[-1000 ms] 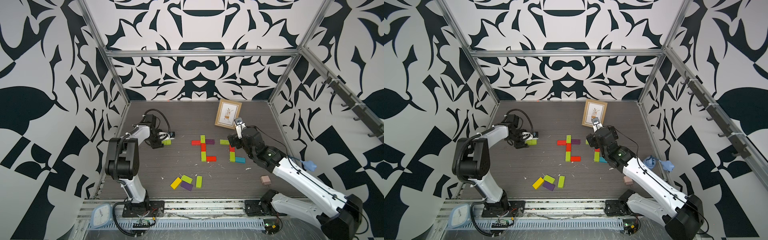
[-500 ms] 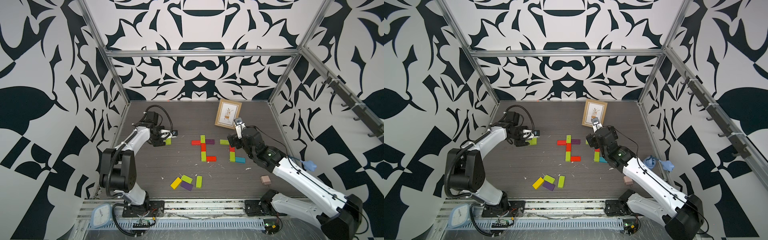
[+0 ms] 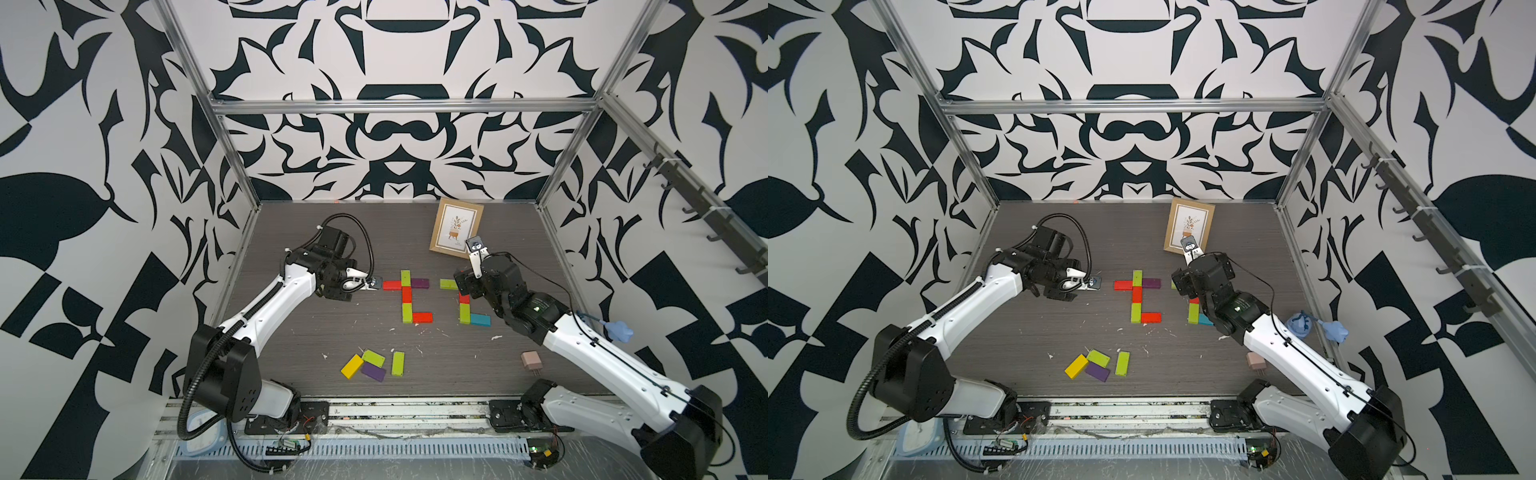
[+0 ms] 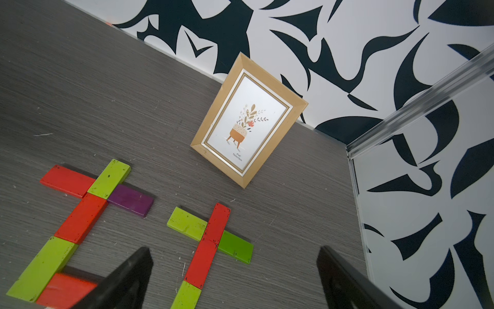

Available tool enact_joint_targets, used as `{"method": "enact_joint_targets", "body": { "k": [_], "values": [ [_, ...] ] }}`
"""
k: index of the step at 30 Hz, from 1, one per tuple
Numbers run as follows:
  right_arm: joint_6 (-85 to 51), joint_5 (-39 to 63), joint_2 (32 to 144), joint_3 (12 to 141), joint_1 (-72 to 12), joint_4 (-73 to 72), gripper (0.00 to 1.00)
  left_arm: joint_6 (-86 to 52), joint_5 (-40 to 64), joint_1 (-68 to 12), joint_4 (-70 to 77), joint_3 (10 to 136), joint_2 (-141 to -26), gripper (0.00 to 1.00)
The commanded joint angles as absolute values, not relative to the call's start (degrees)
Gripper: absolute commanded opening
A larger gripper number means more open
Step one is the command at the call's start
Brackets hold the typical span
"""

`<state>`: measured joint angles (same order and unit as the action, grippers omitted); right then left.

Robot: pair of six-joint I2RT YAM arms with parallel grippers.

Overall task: Assemble the letter t with building blocks
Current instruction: Pick up the building block from the center of the board.

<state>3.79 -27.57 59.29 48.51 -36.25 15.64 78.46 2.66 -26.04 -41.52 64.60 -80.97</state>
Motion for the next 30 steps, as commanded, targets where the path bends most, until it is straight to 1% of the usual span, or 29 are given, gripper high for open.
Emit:
{"method": "enact_joint_targets", "body": {
  "k": [1, 6, 9, 14, 16, 18, 20, 25, 28, 30],
  "values": [
    [4.3, -28.8, 58.7, 48.5, -36.4, 14.0, 1.0, 76.2, 2.3, -29.1, -45.8, 63.0, -78.4, 0.68],
    [4.3, -28.8, 59.7, 48.6, -36.4, 14.0, 1.0, 68.3, 0.5, -35.9, -50.0, 61.1, -76.7, 0.65],
    [4.4, -28.8, 60.1, 48.7, -36.4, 13.9, 1.0, 60.3, 0.1, -39.5, -49.7, 59.6, -75.4, 0.64],
    [4.4, -28.8, 60.3, 48.6, -36.4, 13.9, 1.0, 38.4, -2.2, -42.5, -47.8, 60.1, -73.6, 0.64],
    [4.4, -28.7, 60.5, 48.6, -36.4, 13.9, 1.0, 28.9, -5.7, -43.8, -47.8, 61.4, -73.5, 0.62],
    [4.4, -28.6, 60.9, 48.7, -36.5, 13.8, 0.99, 18.7, -11.3, -45.1, -47.9, 62.7, -73.6, 0.61],
    [4.4, -28.5, 61.3, 48.6, -36.3, 13.7, 0.99, 8.6, -13.4, -45.9, -49.7, 64.4, -74.1, 0.61],
    [4.3, -28.2, 62.0, 48.8, -36.4, 13.8, 1.0, -7.6, -13.2, -48.3, -56.3, 65.3, -74.5, 0.61],
    [4.3, -28.2, 61.9, 48.7, -36.4, 13.8, 1.0, -15.4, -13.4, -49.6, -58.3, 62.8, -73.5, 0.61],
    [4.3, -28.2, 62.0, 48.7, -36.4, 13.7, 1.0, -19.6, -12.8, -50.5, -58.4, 60.1, -70.6, 0.6]
  ]
}}
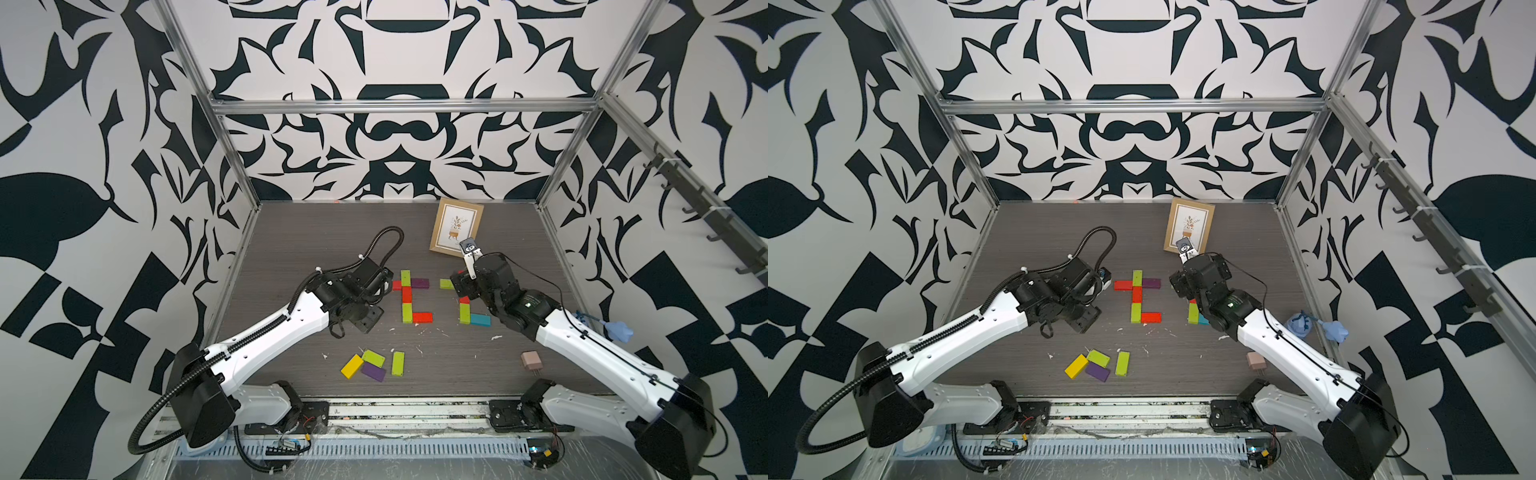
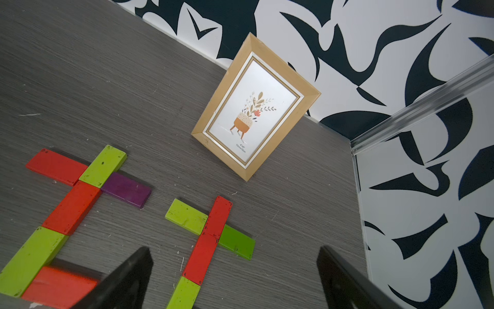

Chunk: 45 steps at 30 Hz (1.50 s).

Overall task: Assemble the letter t with building blocks
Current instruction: Pick up the building block from the center of the board.

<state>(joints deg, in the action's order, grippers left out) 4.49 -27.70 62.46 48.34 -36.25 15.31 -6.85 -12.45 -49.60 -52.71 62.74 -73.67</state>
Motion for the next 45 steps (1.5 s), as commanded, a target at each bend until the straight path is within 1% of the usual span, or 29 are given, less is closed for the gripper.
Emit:
{"method": "enact_joint_targets", "body": {
  "k": [1, 8, 17, 23, 27, 38, 39, 45],
  "values": [
    [4.3, -28.2, 62.1, 48.7, -36.4, 13.6, 0.99, -21.5, -12.5, -51.1, -57.9, 58.2, -69.5, 0.6],
    [4.4, -27.9, 63.5, 49.3, -36.4, 13.9, 0.99, -28.8, -12.1, -53.6, -54.0, 48.4, -64.4, 0.58],
    [4.6, -27.9, 63.7, 49.3, -36.4, 13.8, 1.0, -37.0, -12.4, -57.4, -53.1, 42.2, -66.8, 0.58],
    [4.6, -27.6, 64.1, 49.7, -36.4, 14.0, 1.0, -38.6, -11.7, -59.6, -50.5, 40.1, -70.3, 0.58],
    [4.6, -27.7, 63.8, 49.5, -36.4, 14.0, 0.99, -38.8, -11.2, -61.1, -48.6, 38.9, -70.6, 0.59],
    [4.6, -27.2, 64.2, 49.8, -36.4, 14.0, 1.0, -39.9, -9.9, -61.2, -46.8, 37.8, -72.6, 0.58],
    [4.5, -27.2, 64.3, 49.8, -36.4, 14.0, 0.99, -40.0, -10.0, -61.2, -46.7, 37.8, -74.6, 0.58],
    [4.5, -27.4, 63.9, 49.7, -36.4, 14.2, 0.99, -40.9, -10.1, -61.2, -47.1, 37.6, -76.5, 0.58]
  ]
}}
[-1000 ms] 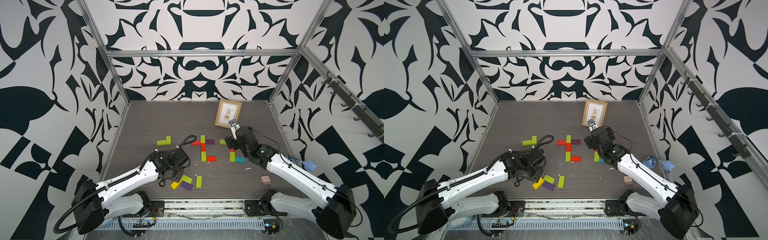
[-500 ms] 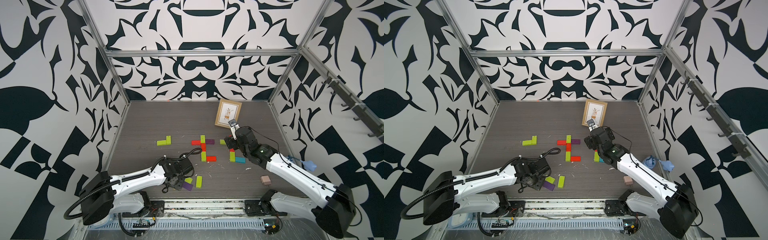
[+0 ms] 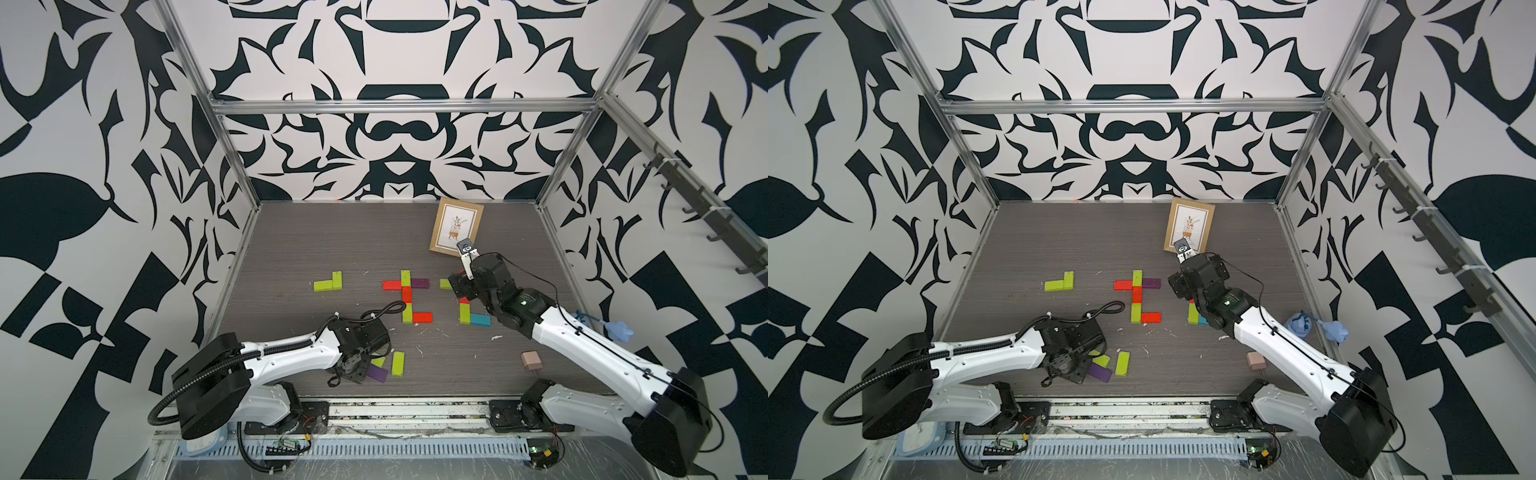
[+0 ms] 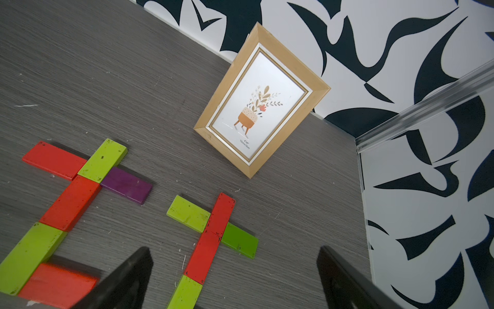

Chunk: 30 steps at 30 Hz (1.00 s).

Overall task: Assemble the letter t with building blocks
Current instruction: Pick up the building block from the center of the board.

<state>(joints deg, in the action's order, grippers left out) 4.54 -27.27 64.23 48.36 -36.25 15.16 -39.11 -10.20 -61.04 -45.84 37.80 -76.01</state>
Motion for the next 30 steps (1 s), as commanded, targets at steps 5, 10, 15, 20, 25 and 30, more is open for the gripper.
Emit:
{"method": "enact_joint_targets", "body": {
  "k": [5, 10, 15, 20, 25, 30],
  "values": [
    [4.4, -27.2, 64.2, 49.7, -36.4, 14.2, 1.0, -41.1, -10.3, -61.2, -47.0, 38.4, -78.1, 0.57],
    [4.4, -27.2, 64.3, 49.7, -36.4, 14.0, 1.0, -40.4, -9.7, -61.2, -46.5, 39.7, -80.9, 0.55],
    [4.3, -27.2, 64.0, 49.5, -36.4, 13.9, 0.99, -40.0, -9.0, -61.2, -46.1, 40.3, -82.7, 0.49],
    [4.3, -27.2, 64.1, 49.5, -36.4, 13.8, 1.0, -39.3, -8.0, -61.3, -45.2, 39.7, -81.9, 0.42],
    [4.2, -27.2, 64.1, 49.4, -36.4, 13.7, 1.0, -39.2, -8.6, -61.3, -45.2, 39.5, -79.8, 0.31],
    [4.2, -27.4, 64.2, 49.6, -36.3, 14.2, 1.0, -39.2, -10.3, -61.2, -45.5, 39.3, -77.3, 0.2]
  ]
}}
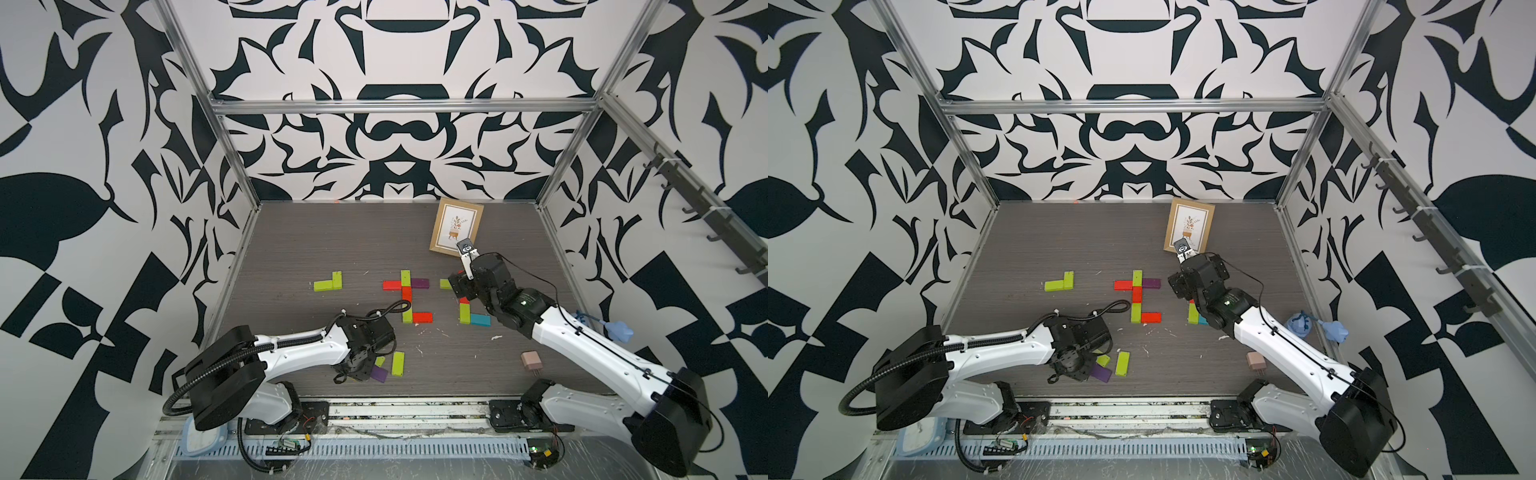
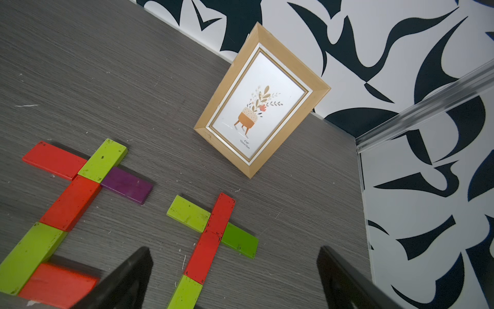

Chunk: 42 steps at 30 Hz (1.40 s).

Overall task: Assemble the letter t with building blocks
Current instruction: Pick up the building block from the center of the board, then assemble the building block at the center of the board.

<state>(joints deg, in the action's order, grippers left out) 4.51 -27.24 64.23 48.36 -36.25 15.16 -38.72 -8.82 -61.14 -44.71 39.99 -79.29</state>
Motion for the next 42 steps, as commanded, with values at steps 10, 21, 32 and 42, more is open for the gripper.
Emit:
{"method": "enact_joint_targets", "body": {
  "k": [10, 21, 32, 42],
  "values": [
    [4.2, -27.5, 63.8, 49.4, -36.4, 14.2, 1.0, -37.7, -14.5, -61.3, -50.4, 44.5, -69.8, 0.06],
    [4.2, -27.2, 63.8, 49.3, -36.4, 13.8, 0.99, -24.8, -15.8, -58.2, -52.3, 52.0, -61.4, 0.04],
    [4.4, -26.8, 63.5, 50.0, -36.4, 14.6, 0.99, 3.3, -1.2, -37.4, -50.3, 66.5, -63.4, 0.0],
    [4.1, -27.1, 63.1, 49.7, -36.4, 14.8, 0.99, 36.2, 9.1, -26.5, -56.4, 79.6, -75.2, 0.0]
  ]
}}
